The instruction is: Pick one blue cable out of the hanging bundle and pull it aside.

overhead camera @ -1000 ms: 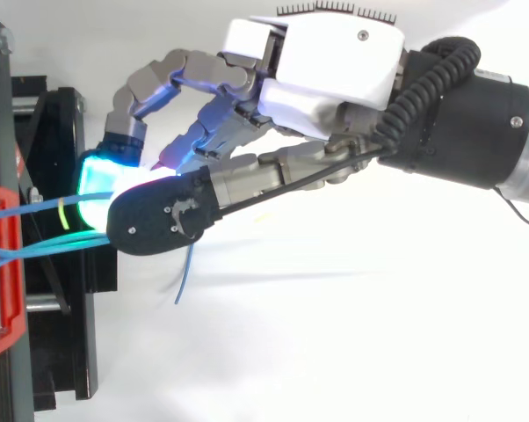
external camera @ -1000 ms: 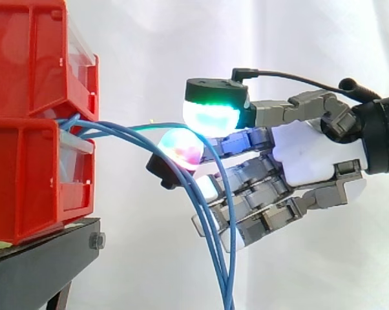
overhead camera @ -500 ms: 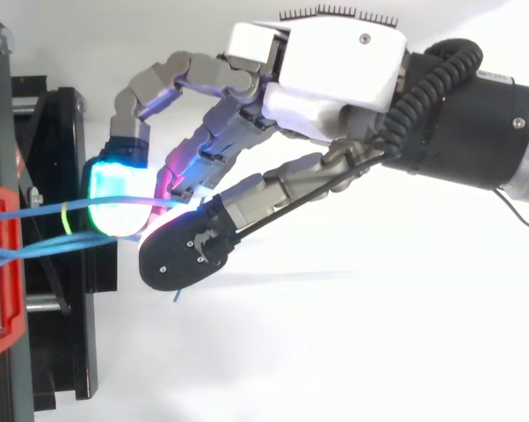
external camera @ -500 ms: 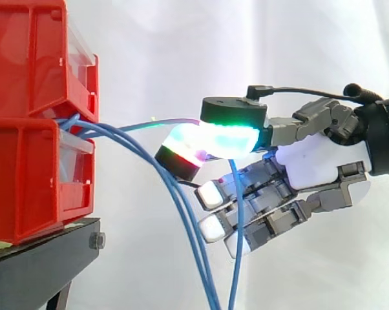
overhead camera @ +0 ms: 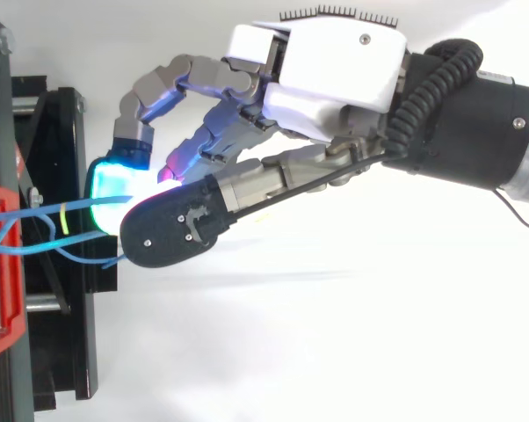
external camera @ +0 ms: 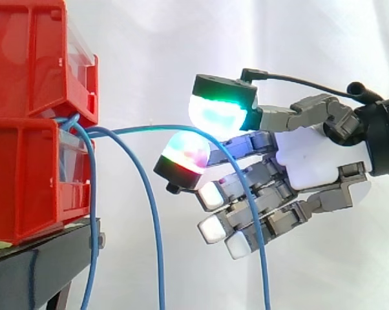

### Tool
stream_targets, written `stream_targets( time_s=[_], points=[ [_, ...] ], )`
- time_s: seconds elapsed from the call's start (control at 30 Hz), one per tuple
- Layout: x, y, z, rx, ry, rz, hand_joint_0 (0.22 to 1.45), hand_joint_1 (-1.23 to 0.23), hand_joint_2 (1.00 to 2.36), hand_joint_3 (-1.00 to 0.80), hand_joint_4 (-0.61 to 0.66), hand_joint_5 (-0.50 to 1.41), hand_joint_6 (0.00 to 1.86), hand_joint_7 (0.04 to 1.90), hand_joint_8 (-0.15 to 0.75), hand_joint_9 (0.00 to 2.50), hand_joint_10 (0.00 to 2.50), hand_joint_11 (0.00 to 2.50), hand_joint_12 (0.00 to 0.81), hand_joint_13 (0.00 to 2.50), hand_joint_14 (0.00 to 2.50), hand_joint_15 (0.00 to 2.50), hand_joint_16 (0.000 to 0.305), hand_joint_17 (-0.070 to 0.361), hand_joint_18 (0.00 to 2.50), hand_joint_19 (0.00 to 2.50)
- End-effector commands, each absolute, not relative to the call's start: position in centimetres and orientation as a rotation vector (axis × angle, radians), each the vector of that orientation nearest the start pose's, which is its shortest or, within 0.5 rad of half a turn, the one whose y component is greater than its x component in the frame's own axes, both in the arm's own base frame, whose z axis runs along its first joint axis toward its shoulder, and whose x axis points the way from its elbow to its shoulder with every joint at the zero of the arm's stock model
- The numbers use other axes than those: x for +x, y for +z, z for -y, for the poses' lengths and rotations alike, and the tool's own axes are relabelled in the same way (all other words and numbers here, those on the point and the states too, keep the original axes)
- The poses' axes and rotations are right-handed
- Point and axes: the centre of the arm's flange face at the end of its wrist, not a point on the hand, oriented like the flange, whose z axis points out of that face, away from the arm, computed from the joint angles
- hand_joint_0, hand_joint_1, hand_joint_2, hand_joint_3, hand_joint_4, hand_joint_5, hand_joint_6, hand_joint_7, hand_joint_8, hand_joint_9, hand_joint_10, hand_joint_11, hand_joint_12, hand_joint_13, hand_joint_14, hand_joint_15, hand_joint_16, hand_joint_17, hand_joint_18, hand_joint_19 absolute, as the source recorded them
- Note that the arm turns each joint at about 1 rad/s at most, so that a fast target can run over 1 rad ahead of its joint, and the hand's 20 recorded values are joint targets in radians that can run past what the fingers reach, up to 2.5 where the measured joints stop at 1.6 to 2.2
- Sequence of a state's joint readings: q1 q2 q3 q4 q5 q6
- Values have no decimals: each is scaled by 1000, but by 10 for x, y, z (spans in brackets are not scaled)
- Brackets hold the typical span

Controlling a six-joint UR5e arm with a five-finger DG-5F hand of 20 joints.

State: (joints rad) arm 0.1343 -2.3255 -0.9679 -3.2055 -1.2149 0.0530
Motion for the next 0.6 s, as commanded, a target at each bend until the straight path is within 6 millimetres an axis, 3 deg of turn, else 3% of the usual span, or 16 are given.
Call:
stream_targets(
  time_s=[0.0,0.3,0.57],
  points=[
    [764,295,66,1457,934,-1186,526,-629,1000,-500,16,-116,912,820,284,979,20,571,352,850,17,460,51,116,760,470],
    [764,295,67,1458,933,-1185,550,-520,1000,-500,17,-117,904,813,284,976,17,562,351,838,19,463,51,114,740,482],
    [764,295,67,1458,933,-1185,581,-631,1013,-302,-4,-122,907,860,283,955,18,585,348,821,18,476,50,112,708,508]
  ],
)
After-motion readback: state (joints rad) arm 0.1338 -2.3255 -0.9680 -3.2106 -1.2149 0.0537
